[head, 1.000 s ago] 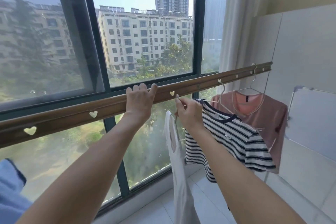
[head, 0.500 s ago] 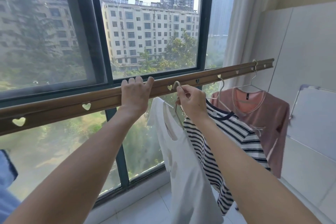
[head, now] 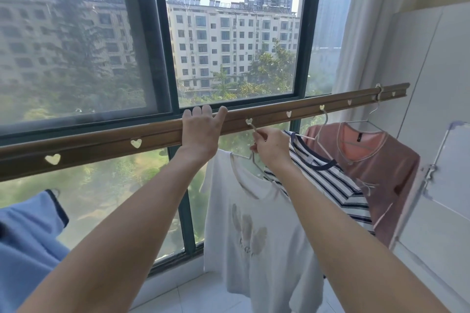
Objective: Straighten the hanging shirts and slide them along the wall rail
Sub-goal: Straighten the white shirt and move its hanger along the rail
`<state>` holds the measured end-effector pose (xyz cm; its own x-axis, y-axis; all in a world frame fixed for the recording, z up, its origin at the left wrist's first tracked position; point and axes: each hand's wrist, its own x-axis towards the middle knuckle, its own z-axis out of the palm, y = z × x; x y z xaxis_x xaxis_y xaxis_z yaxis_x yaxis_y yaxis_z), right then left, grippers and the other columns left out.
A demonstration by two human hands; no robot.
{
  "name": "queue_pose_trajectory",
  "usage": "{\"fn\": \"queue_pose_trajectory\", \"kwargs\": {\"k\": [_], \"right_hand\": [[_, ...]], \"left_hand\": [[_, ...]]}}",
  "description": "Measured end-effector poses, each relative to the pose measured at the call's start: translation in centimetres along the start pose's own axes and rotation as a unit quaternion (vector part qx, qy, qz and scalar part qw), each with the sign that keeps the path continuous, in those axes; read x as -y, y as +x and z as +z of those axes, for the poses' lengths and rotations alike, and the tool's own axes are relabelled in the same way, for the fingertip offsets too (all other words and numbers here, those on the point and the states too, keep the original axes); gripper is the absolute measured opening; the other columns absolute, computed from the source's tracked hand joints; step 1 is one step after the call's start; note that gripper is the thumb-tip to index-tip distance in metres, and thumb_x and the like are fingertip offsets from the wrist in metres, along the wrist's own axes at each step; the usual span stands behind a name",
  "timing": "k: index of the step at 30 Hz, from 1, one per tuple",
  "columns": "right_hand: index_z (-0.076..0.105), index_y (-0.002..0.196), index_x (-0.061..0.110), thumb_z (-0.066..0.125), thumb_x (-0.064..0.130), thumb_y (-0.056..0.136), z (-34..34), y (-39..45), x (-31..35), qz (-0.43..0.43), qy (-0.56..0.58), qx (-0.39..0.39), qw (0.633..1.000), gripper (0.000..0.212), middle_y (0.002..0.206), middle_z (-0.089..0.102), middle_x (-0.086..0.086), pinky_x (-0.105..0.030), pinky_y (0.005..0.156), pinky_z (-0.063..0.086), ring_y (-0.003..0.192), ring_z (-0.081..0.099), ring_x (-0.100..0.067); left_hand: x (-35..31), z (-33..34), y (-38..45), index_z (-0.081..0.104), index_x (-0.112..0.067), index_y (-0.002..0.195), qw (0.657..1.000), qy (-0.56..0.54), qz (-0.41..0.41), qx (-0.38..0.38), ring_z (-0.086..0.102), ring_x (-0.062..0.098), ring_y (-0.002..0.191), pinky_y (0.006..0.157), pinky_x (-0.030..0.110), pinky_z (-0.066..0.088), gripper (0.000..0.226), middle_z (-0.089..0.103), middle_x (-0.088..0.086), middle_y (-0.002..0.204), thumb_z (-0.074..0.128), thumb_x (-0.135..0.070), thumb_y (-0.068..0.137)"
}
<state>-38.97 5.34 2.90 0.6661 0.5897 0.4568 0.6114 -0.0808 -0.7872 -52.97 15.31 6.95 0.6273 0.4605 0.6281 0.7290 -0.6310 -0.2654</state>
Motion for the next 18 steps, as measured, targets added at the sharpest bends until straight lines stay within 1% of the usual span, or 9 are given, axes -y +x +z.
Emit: {"fn": "queue_pose_trajectory", "kwargs": {"k": [4,6,8,9,11,12,14,16,18], "right_hand": [[0.072,0.102,0.01,0.059,0.018,0.095,0.0,-0.3,0.1,0.004,-0.034,-0.008,0.999,0.017,0.088,0.074,-0.008,-0.038,0.082,0.056,0.082,0.071,-0.024],[0.067,0.113,0.008,0.06,0.018,0.094,0.0,-1.0,0.5,-0.001,-0.049,-0.024,0.999,0.023,0.099,0.07,-0.011,-0.037,0.086,0.052,0.093,0.066,-0.027],[0.06,0.121,0.007,0.059,0.019,0.095,0.1,-1.8,1.1,-0.019,-0.062,-0.046,0.997,0.028,0.105,0.065,-0.014,-0.036,0.084,0.046,0.099,0.06,-0.029],[0.057,0.124,0.006,0.058,0.017,0.095,0.3,-2.4,1.5,-0.025,-0.068,-0.054,0.996,0.03,0.11,0.062,-0.015,-0.034,0.084,0.044,0.102,0.057,-0.03],[0.051,0.131,0.006,0.058,0.008,0.091,0.8,-3.5,2.4,-0.025,-0.072,-0.052,0.996,0.04,0.122,0.056,-0.017,-0.032,0.091,0.042,0.111,0.054,-0.03],[0.05,0.133,0.006,0.059,0.005,0.088,1.1,-4.0,2.9,-0.021,-0.065,-0.046,0.997,0.046,0.126,0.054,-0.017,-0.033,0.096,0.042,0.114,0.053,-0.03],[0.054,0.13,0.007,0.059,0.004,0.084,2.1,-5.6,4.5,-0.027,-0.044,-0.028,0.998,0.046,0.126,0.052,-0.016,-0.038,0.099,0.046,0.112,0.056,-0.031],[0.058,0.124,0.007,0.06,0.006,0.084,2.9,-6.7,5.9,-0.034,-0.033,-0.008,0.999,0.04,0.119,0.056,-0.015,-0.043,0.096,0.049,0.105,0.06,-0.032],[0.06,0.121,0.007,0.06,0.008,0.085,4.3,-8.6,8.1,-0.046,-0.028,0.016,0.998,0.036,0.112,0.061,-0.013,-0.044,0.093,0.05,0.1,0.061,-0.031]], "left_hand": [[0.2,-0.6,-0.3,0.03,-0.024,0.134,0.999,0.002,0.006,0.034,0.048,0.027,0.095,0.089,0.041,0.039,0.069,0.048,0.01,0.104,0.062,-0.009,0.075],[0.5,-1.0,-0.1,0.024,-0.025,0.143,0.997,-0.023,0.011,0.075,0.046,0.03,0.111,0.099,0.043,0.034,0.078,0.046,0.011,0.119,0.064,-0.015,0.077],[0.8,-1.7,-0.2,0.019,-0.027,0.149,0.991,-0.073,0.014,0.111,0.039,0.031,0.125,0.108,0.046,0.026,0.084,0.04,0.011,0.132,0.064,-0.018,0.078],[1.1,-2.1,-0.5,0.019,-0.028,0.15,0.988,-0.103,0.014,0.115,0.035,0.032,0.129,0.111,0.048,0.022,0.084,0.037,0.011,0.137,0.063,-0.017,0.079],[2.0,-3.0,-1.2,0.023,-0.028,0.149,0.985,-0.152,0.024,0.081,0.032,0.032,0.133,0.113,0.052,0.019,0.079,0.034,0.01,0.142,0.062,-0.016,0.081],[2.6,-3.6,-1.8,0.027,-0.026,0.147,0.983,-0.174,0.034,0.052,0.033,0.031,0.134,0.112,0.052,0.022,0.075,0.035,0.01,0.143,0.062,-0.014,0.081],[4.5,-4.9,-3.7,0.036,-0.021,0.144,0.969,-0.242,0.055,0.013,0.038,0.028,0.131,0.108,0.047,0.034,0.067,0.041,0.009,0.142,0.062,-0.009,0.083],[6.1,-6.0,-5.4,0.044,-0.017,0.14,0.947,-0.315,0.067,0.011,0.049,0.022,0.125,0.102,0.035,0.044,0.059,0.052,0.007,0.136,0.063,-0.005,0.086],[8.8,-7.3,-8.1,0.05,-0.014,0.136,0.932,-0.359,0.048,0.006,0.058,0.017,0.117,0.096,0.029,0.051,0.053,0.061,0.006,0.126,0.063,-0.002,0.086]]}}
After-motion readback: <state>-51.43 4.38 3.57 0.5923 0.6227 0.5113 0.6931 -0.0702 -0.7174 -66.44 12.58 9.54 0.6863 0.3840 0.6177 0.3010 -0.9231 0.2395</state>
